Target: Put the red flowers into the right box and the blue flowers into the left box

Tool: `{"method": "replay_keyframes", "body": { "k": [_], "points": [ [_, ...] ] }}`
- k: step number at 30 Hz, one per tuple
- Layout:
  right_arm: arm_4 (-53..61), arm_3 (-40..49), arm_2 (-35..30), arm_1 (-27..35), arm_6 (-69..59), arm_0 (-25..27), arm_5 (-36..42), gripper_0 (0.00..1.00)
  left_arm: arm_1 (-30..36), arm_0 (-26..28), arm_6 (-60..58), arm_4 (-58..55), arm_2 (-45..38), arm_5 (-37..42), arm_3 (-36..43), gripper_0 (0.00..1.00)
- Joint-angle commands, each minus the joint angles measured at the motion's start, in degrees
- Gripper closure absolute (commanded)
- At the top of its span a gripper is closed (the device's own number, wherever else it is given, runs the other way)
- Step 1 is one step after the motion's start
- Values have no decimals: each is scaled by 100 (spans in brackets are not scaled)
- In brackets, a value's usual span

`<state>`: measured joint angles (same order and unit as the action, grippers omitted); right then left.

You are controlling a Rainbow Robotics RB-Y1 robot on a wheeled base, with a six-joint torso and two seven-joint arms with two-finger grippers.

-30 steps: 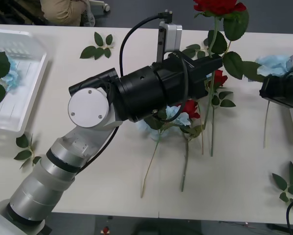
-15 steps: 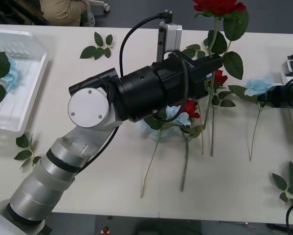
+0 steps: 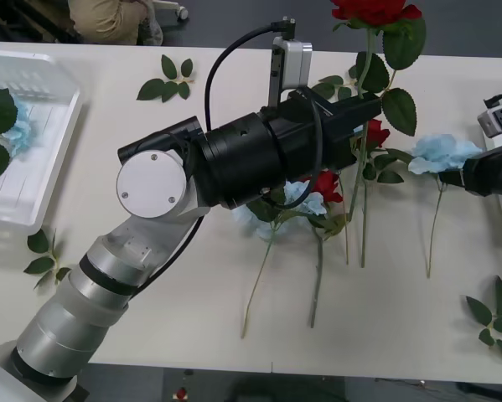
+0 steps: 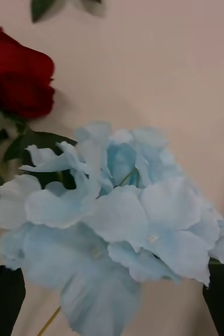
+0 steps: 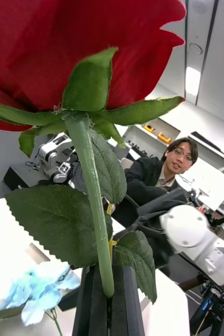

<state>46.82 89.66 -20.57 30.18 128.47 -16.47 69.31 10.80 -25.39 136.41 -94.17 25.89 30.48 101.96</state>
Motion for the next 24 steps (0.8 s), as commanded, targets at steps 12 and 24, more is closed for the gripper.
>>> {"method": "replay_keyframes", "body": {
  "k": [12, 24],
  "points": [
    [4230, 1378, -677, 14, 1892, 1796, 12, 0, 45, -141, 228, -14, -5, -7, 105, 100],
    [6841, 772, -563, 5, 2653, 2235, 161, 0, 45, -141, 228, -14, -5, -7, 105, 100]
  ]
}}
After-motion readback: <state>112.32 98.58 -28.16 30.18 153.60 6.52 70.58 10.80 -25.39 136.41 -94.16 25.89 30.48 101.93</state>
